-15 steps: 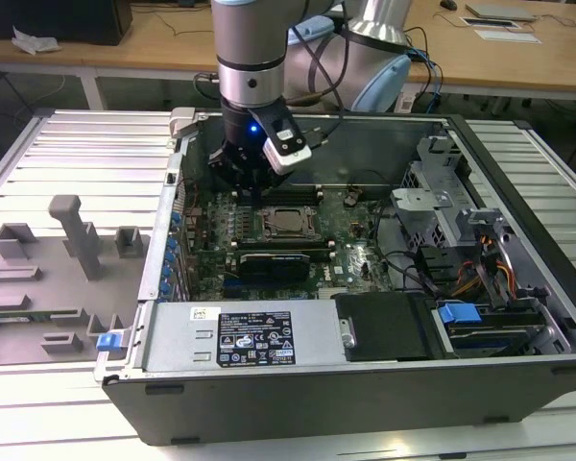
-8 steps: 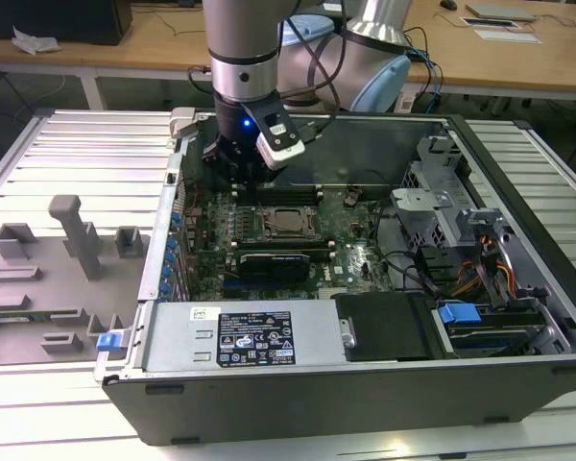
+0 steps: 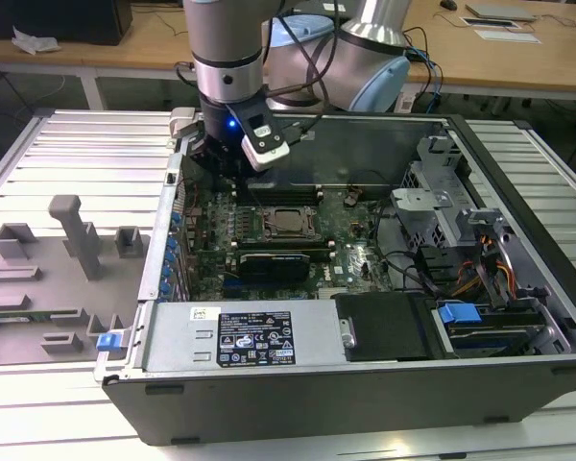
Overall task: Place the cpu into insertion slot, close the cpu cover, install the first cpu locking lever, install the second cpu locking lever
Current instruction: 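Install the first cpu locking lever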
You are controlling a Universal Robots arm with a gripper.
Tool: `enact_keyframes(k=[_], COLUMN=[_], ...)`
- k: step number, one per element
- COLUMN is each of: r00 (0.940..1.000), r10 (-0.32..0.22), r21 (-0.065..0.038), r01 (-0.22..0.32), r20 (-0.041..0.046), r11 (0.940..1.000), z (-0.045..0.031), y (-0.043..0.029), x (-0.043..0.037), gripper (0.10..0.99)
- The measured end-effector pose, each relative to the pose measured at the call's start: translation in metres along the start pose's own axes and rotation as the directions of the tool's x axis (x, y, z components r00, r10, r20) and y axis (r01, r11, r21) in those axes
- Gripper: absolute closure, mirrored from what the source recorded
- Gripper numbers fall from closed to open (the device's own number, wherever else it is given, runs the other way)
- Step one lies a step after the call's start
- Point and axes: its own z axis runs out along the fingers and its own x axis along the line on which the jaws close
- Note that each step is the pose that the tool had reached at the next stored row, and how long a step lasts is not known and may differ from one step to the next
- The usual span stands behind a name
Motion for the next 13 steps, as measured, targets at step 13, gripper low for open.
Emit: enact_keyframes(k=[13], r00=[1.0000], r10=[0.005], r21=[-0.088], r01=[-0.005], r20=[0.0027], r11=[0.9961], z=[0.0000], y=[0.0001], x=[0.0124], gripper=[0.980])
